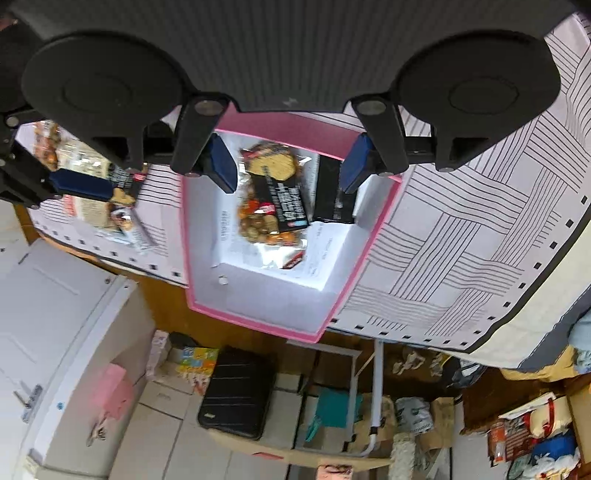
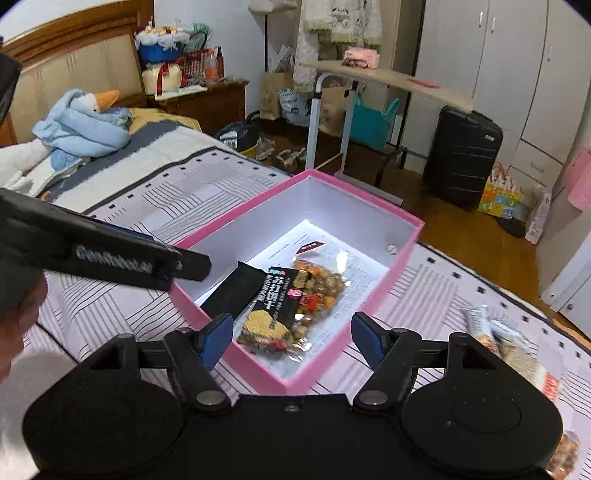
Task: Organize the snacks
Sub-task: 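Drop the black bar and NB pack into the box, opening both tools, then reach both tools back to the snacks and close the left tool on a white bar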
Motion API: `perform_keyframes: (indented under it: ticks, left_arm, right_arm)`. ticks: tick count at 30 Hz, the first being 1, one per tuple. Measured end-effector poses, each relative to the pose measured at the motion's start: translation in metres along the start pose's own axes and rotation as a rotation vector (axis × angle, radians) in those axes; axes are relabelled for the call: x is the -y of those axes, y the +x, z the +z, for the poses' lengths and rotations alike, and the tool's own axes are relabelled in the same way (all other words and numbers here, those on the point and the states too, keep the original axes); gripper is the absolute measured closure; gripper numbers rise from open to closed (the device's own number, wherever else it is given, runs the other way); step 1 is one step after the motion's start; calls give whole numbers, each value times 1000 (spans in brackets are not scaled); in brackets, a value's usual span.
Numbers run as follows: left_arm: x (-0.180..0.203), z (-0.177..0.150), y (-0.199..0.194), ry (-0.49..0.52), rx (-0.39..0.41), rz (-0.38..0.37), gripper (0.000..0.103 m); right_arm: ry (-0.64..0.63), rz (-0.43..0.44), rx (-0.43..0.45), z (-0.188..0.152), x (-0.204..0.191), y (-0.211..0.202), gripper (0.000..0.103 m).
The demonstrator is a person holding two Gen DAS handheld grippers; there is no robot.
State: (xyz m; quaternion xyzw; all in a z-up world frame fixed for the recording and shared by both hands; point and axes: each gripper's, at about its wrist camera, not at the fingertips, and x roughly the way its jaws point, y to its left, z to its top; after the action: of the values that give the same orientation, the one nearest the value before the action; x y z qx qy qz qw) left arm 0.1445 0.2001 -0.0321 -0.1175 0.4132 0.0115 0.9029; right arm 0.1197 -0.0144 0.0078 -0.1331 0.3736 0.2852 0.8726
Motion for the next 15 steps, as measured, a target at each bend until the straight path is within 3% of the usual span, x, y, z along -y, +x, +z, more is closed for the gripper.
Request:
perform_keyframes:
  ticks: [8,15]
  left_arm:
    - [49,-2,-32,92,9,-158,41]
    - [120,-11,-22,210,-28,-220,41]
  right_arm:
    - [137,0,47,-27,73,-74,25]
    - [237,-23,26,-63,120,-83,25]
